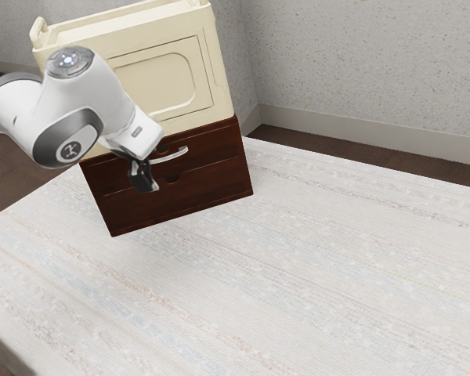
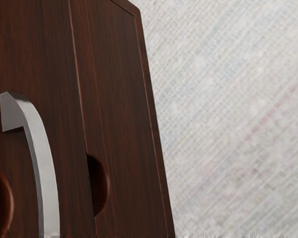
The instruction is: Pull the drawer handle with one arm to open the drawer
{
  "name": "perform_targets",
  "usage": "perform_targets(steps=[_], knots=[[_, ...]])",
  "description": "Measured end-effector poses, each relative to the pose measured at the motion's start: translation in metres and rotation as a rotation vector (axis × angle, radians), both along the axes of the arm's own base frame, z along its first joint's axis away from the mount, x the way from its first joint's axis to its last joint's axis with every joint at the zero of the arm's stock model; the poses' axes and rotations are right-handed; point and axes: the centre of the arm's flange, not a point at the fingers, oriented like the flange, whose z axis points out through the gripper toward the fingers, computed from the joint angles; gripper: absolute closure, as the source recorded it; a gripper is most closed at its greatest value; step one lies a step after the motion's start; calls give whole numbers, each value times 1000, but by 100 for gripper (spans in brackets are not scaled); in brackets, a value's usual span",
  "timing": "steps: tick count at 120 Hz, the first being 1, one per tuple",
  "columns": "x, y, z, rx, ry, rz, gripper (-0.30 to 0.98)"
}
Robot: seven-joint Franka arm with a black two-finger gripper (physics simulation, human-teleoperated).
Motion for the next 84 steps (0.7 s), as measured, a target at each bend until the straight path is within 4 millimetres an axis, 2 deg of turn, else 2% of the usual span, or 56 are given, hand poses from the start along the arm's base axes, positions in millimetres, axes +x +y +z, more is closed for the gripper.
perform_targets(steps=[21,55,84], knots=[[0,11,-5,10,-6,21,0],[9,-6,-2,6,-28,-2,0],[18,16,-21,-3,-17,33,0]])
